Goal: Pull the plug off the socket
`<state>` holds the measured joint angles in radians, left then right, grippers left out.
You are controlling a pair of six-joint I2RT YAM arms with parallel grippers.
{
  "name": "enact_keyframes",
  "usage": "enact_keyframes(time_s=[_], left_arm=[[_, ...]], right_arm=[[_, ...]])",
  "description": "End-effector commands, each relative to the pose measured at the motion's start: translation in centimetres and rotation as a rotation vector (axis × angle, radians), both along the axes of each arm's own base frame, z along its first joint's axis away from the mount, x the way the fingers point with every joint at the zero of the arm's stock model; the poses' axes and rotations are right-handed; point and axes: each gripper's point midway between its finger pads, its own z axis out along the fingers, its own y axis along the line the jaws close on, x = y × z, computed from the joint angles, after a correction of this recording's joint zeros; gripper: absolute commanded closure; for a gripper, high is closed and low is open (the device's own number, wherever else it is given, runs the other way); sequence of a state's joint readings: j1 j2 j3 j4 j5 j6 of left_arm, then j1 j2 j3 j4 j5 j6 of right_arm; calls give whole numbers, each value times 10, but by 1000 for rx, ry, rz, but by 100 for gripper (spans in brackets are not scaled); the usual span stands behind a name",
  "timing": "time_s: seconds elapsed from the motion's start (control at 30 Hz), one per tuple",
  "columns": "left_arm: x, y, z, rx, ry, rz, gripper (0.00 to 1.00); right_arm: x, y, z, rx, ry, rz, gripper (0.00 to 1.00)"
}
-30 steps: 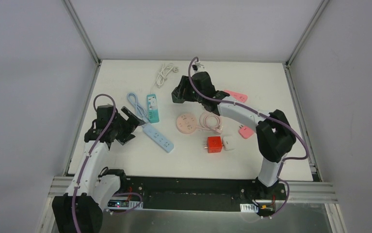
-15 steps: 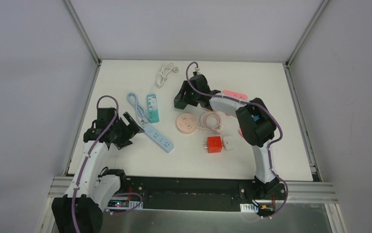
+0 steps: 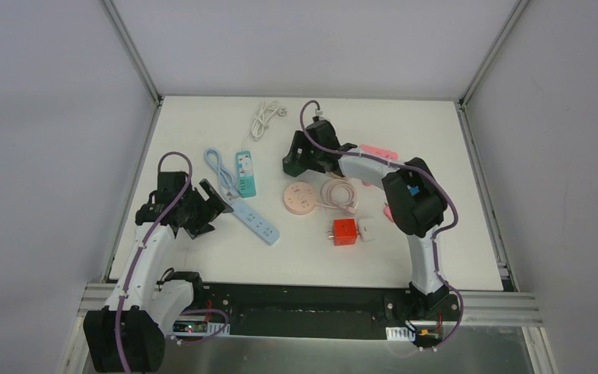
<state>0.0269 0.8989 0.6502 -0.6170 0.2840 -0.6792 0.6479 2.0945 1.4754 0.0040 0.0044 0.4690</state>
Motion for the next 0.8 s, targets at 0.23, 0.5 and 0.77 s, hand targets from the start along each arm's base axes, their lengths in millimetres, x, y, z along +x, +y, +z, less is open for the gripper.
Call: enact_keyframes(time_s=[0.23,0.5,0.77], left_arm=[[2,-1,7,1,-33,-16,17],[-3,3,7,22,-30,-4,20],[-3,5,8,37,-27,0,20]], right_arm=[[1,-18,107,-45,-255,-63,16],[-27,37,136,-45,-366,52,18],[-36,107,137,-49,-435,124,19]])
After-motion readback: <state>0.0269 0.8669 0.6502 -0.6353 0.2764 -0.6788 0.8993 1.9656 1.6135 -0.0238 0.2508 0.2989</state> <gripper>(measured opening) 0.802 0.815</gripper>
